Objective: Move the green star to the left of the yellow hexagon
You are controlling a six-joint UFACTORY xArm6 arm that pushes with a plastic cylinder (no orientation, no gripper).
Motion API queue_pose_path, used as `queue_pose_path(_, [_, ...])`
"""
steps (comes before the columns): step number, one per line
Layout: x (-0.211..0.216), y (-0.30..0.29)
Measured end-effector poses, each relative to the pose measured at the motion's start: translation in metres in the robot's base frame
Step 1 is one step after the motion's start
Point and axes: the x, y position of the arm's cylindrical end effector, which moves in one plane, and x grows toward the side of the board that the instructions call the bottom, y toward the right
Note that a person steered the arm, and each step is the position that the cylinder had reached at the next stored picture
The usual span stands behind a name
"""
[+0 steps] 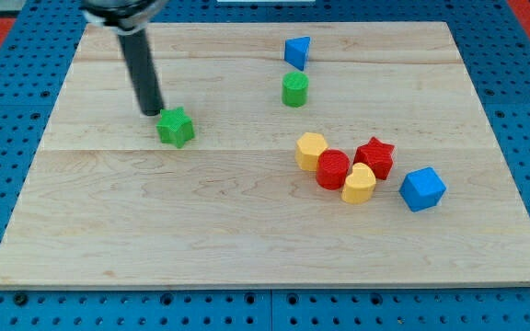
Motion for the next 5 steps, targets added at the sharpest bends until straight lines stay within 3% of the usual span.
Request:
queue_pose_path(1, [0.014, 0.007])
queue_pose_path(2, [0.023, 0.093])
queue_pose_path(3, [0.043, 0.143])
queue_pose_path(4, [0.040, 0.073])
queue_pose_path(5, [0.050, 0.093])
